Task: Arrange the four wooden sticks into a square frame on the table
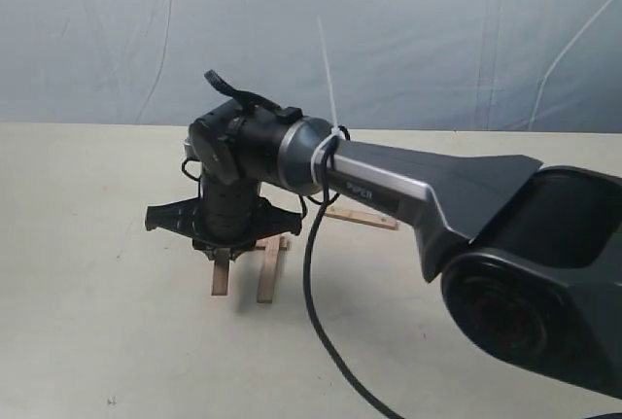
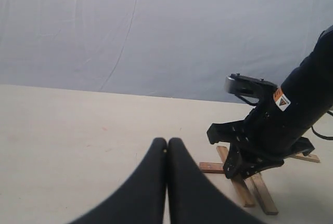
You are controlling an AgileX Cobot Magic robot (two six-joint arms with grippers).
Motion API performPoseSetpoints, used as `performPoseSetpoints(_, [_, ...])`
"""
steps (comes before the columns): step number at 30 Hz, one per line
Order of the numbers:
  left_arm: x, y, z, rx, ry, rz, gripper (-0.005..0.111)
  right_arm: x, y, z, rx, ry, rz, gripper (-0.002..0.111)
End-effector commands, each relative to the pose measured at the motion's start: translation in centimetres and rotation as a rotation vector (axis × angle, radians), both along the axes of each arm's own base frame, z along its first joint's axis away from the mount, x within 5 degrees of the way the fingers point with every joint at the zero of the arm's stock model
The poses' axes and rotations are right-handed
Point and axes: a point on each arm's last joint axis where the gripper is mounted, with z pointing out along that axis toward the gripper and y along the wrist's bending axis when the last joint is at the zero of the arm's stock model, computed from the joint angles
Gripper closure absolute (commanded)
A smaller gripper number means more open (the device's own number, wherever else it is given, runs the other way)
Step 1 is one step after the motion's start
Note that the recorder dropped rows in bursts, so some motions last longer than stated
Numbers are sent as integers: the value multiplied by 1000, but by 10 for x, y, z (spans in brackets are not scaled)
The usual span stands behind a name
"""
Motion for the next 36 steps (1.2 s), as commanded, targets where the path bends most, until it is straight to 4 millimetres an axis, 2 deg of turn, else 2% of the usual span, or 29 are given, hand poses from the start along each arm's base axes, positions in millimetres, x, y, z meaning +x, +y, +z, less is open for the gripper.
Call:
performPoseSetpoints(1, [0,0,-1,-18,2,-5,107,1,5,-8,3,-5,-17,109])
performPoseSetpoints(8, [0,0,-1,-21,1,-5,107,4,9,-20,19,-8,-25,109])
performPoseSetpoints(21, [0,0,-1,-21,1,-5,107,6,10,-23,22,-18,-26,109])
performPoseSetpoints(23, [0,0,-1,-20,3,-5,107,5,8,-17,6,-12,-17,109])
performPoseSetpoints(28, [0,0,-1,-20,3,-5,107,14,-7,25,-30,-48,62,109])
performPoseSetpoints(30, [0,0,-1,-20,3,-5,107,18,-17,48,-30,-70,65,109])
performPoseSetpoints(32, [0,0,-1,-20,3,-5,107,26,-34,69,-66,-106,40,109])
performPoseSetpoints(36, [0,0,-1,-20,3,-5,107,37,-66,98,-122,-124,-26,109])
